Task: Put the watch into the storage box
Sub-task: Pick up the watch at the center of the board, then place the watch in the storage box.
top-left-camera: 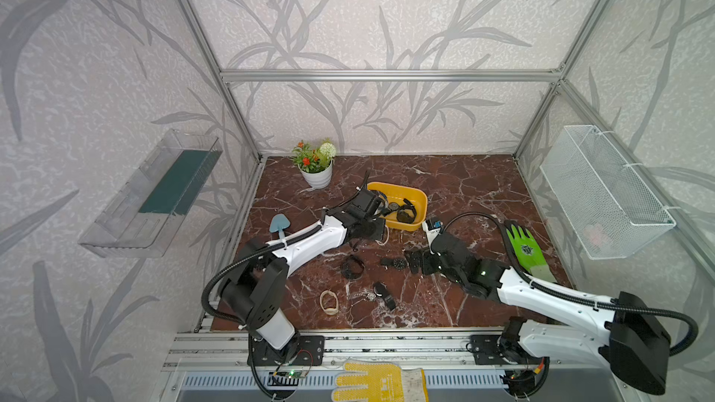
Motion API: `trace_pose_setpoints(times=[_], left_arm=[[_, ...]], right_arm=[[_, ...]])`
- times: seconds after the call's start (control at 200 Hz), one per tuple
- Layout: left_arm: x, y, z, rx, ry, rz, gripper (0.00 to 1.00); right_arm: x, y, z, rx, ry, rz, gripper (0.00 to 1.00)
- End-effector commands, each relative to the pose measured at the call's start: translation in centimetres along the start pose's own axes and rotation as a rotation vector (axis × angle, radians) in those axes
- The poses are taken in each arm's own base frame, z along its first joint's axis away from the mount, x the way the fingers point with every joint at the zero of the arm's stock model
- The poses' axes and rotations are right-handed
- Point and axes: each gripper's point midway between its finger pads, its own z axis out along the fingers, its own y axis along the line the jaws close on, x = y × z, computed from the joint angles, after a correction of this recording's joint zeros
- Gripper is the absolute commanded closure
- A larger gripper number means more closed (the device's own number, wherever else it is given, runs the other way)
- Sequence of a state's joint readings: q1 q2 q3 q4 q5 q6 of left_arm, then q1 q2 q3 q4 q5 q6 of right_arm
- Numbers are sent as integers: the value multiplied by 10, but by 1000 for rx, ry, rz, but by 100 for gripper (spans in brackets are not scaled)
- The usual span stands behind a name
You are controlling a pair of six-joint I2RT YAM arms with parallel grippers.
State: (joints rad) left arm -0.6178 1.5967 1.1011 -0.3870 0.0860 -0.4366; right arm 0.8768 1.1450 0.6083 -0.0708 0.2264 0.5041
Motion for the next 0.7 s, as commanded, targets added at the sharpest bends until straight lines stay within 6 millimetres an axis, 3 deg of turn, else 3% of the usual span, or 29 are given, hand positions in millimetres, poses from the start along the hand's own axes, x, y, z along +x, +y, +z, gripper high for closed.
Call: trace_pose_setpoints(times=[0.0, 0.345, 0.7], left_arm=[[-7, 14, -14, -44, -18, 13, 100], [-42, 12, -4, -27, -57, 18, 100], [-91, -8, 37, -7, -67, 47, 100]], right_arm=[[-11, 7, 2, -17, -21, 2, 1], [-14, 8, -1, -20, -26, 2, 1], [-16, 6, -3, -7, -31, 5, 1]])
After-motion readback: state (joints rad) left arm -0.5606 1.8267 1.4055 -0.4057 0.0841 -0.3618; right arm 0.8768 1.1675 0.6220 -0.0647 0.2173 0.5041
